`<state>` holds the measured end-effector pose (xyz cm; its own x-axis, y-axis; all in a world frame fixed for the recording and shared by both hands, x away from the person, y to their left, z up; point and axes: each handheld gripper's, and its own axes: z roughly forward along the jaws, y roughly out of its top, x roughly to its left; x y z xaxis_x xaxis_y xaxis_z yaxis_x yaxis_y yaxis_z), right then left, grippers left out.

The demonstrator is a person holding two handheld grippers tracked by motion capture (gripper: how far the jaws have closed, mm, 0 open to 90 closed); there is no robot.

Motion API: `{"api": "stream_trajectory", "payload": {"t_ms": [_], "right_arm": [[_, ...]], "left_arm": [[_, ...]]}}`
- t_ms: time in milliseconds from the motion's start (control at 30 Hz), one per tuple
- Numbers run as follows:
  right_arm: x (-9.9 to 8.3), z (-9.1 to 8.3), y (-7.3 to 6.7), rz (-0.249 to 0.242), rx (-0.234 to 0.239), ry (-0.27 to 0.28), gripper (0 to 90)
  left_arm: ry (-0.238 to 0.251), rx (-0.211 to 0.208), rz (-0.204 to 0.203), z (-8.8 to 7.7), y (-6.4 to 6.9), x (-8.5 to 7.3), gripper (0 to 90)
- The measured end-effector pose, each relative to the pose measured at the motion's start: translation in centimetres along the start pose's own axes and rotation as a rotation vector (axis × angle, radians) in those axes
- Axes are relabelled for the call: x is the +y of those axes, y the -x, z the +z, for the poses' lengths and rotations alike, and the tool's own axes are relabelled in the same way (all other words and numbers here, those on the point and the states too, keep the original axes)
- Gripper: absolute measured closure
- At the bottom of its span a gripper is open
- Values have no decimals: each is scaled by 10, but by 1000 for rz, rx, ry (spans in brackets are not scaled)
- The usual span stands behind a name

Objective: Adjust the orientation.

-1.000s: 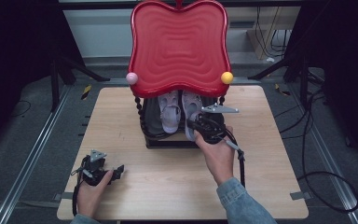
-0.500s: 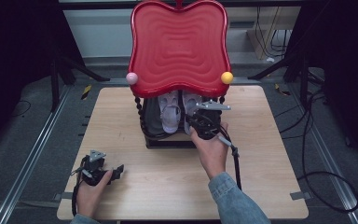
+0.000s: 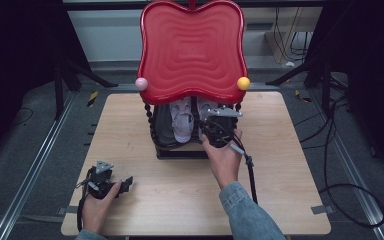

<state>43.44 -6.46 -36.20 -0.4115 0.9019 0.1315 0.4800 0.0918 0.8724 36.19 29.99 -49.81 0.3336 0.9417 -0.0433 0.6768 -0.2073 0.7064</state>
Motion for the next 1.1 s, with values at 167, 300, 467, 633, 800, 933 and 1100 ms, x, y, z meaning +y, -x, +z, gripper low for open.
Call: {"api": "stream_trajectory", "payload": {"t_ms": [167, 300, 467, 633, 800, 933, 1100], "right_arm": [[-1, 4, 0, -5, -16, -3, 863], [-2, 7, 0, -7, -29, -2, 863], [-3, 11, -3, -16, -37, 0, 863], [-3, 17, -7, -28, -45, -7, 861], [-4, 23, -10, -40, -54, -9, 857], [-5, 27, -12, -45, -60, -16, 855], [-4, 32, -15, -53, -59, -21, 848]], "left_arm": [[2, -2, 1, 0, 1, 0, 90], [0, -2, 2, 0, 1, 0, 90], [2, -3, 1, 0, 1, 0, 90], [2, -5, 3, 1, 2, 0, 90], [3, -6, 1, 0, 2, 0, 90], [2, -9, 1, 1, 3, 0, 90], [1, -10, 2, 1, 3, 0, 90]]}}
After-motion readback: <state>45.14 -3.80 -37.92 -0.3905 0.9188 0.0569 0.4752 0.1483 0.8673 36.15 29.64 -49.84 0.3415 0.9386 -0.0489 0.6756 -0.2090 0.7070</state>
